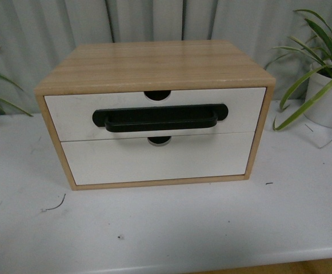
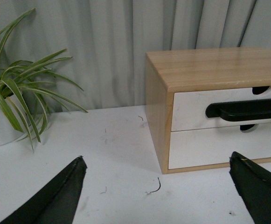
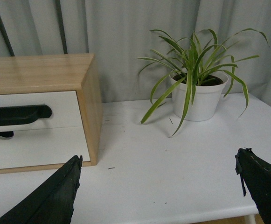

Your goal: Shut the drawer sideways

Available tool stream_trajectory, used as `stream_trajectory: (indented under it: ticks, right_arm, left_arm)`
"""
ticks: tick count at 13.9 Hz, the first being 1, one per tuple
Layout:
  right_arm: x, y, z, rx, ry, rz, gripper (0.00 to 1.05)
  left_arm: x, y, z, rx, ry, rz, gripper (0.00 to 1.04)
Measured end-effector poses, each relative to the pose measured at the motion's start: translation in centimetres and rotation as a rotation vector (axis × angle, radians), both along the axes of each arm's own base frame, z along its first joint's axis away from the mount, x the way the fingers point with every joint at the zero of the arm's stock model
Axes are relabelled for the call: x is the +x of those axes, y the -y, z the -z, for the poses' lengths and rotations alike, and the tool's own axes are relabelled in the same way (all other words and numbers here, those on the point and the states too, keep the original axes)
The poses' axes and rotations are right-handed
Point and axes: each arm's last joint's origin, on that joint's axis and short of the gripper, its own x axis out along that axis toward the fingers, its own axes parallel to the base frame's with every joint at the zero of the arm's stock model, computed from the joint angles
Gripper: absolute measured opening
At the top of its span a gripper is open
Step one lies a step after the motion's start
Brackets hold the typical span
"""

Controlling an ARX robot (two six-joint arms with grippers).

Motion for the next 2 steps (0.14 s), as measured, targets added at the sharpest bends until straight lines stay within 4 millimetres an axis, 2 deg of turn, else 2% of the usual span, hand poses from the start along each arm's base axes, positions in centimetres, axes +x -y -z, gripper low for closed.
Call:
stream_trajectory:
  ticks: [1,2]
  right_arm:
    - [0.00,0.00,0.00,0.000,0.000,0.000,0.98]
    - [0.00,0.00,0.00,0.001,0.000,0.000,0.98]
  left_arm:
    - [0.00,0.00,0.00,0.001,0.000,0.000,1.00]
    - [0.00,0.00,0.00,0.000,0.000,0.000,0.98]
